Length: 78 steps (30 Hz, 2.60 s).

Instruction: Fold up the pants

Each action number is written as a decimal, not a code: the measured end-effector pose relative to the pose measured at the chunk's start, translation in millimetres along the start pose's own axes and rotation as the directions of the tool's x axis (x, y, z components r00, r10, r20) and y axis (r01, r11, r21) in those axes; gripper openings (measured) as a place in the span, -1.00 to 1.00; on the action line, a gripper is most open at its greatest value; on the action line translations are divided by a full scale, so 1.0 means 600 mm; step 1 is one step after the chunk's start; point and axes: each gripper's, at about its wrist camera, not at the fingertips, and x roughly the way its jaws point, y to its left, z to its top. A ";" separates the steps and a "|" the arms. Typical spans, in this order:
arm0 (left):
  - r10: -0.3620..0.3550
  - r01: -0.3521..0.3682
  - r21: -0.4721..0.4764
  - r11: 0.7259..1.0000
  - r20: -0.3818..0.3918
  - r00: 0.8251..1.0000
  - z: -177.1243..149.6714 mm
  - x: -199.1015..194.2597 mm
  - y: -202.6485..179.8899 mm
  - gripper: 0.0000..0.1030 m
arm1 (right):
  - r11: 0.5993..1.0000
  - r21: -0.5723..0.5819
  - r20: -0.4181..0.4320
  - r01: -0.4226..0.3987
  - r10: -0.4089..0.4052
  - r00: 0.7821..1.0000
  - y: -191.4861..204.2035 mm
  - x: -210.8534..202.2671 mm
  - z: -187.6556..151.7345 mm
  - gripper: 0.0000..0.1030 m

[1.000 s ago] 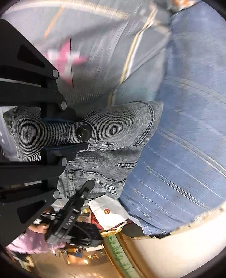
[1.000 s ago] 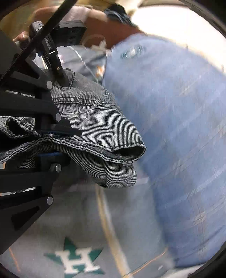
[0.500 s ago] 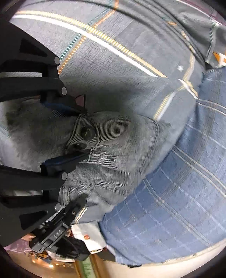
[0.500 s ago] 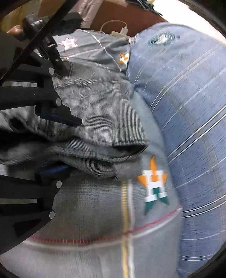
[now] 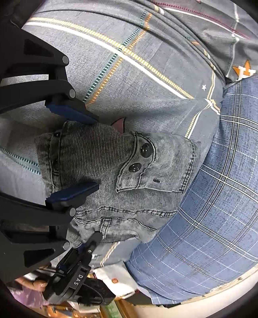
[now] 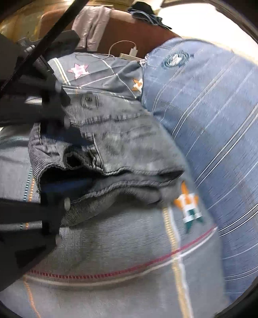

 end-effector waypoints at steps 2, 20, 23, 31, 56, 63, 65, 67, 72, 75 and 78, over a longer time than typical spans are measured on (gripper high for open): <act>0.026 -0.027 0.025 0.999 0.021 0.999 -0.007 -0.006 -0.009 0.14 | 1.000 -0.023 0.027 0.005 -0.004 1.000 0.010 -0.023 -0.002 -0.87; 0.182 -0.208 0.171 0.963 0.154 0.971 -0.045 -0.001 -0.051 0.40 | 0.960 -0.113 0.027 0.258 -0.256 0.966 0.018 -0.006 -0.035 -0.76; 0.204 -0.239 0.197 0.951 0.182 0.962 -0.048 -0.004 -0.058 0.40 | 0.961 -0.105 0.020 0.258 -0.257 0.966 0.015 -0.007 -0.036 -0.77; 0.226 -0.267 0.216 0.939 0.200 0.953 -0.047 -0.009 -0.062 0.40 | 0.955 -0.116 0.020 0.271 -0.271 0.962 0.016 -0.005 -0.034 -0.75; 0.221 -0.253 0.199 0.947 0.171 0.960 -0.041 -0.010 -0.057 0.44 | 0.862 -0.264 0.224 0.432 -0.381 0.897 0.101 -0.053 -0.076 -0.26; 0.222 -0.255 0.199 0.946 0.173 0.960 -0.043 -0.010 -0.057 0.44 | 0.828 -0.280 0.300 0.486 -0.406 0.863 0.120 -0.069 -0.083 -0.22; 0.219 -0.253 0.204 0.946 0.175 0.960 -0.044 -0.011 -0.057 0.44 | 0.823 -0.284 0.321 0.492 -0.402 0.858 0.125 -0.073 -0.086 -0.13; 0.217 -0.252 0.205 0.946 0.176 0.960 -0.044 -0.013 -0.058 0.44 | 0.821 -0.290 0.335 0.492 -0.395 0.856 0.129 -0.077 -0.087 -0.11; 0.116 -0.154 0.222 0.963 0.172 0.978 -0.035 -0.037 -0.062 0.43 | 0.857 -0.283 0.348 0.431 -0.327 0.879 0.124 -0.091 -0.081 0.22; 0.040 -0.084 0.207 0.975 0.210 0.977 -0.023 -0.066 -0.058 0.43 | 0.905 -0.242 0.339 0.350 -0.259 0.904 0.101 -0.108 -0.065 0.23; 0.028 -0.074 0.191 0.979 0.235 0.972 0.002 -0.083 -0.049 0.43 | 0.942 -0.196 0.327 0.271 -0.198 0.924 0.075 -0.120 -0.046 0.26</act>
